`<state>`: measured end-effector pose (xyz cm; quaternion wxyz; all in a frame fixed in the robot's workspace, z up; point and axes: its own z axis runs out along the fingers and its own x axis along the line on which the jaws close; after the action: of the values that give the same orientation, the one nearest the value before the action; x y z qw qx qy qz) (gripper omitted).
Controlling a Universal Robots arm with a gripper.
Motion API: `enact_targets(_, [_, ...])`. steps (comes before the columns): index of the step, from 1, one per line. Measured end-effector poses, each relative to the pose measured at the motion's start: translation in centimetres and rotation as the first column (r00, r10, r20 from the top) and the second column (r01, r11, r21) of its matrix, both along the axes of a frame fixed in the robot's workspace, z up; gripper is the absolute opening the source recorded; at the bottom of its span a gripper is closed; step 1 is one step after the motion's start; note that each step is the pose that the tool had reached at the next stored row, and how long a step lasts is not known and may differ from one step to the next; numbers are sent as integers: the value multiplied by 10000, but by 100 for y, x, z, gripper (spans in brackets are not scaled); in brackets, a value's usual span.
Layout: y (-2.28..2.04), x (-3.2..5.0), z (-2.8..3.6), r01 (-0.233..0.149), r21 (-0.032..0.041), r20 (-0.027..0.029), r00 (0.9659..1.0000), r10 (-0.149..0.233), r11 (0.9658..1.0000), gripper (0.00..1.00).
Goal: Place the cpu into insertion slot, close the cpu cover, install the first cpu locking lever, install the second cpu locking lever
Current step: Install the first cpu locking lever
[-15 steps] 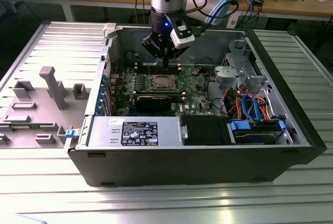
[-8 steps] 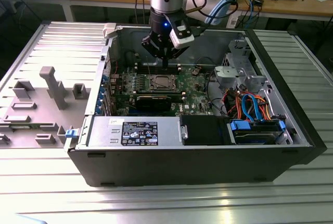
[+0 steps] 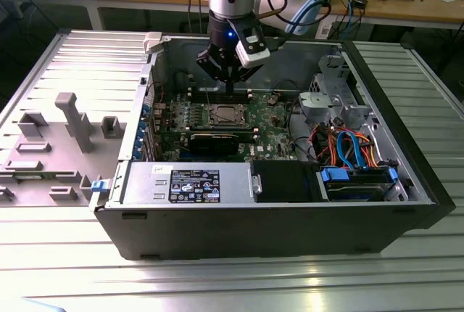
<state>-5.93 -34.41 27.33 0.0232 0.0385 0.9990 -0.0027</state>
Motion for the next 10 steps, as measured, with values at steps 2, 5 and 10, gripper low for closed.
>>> enact_targets(2, [0,-20,0,-1,2,0,10000,1,10000,11])
enact_targets(5, [0,-60,-1,-1,5,0,10000,1,10000,11])
enact_targets(10, [0,-103,-3,-1,5,0,10000,1,10000,11])
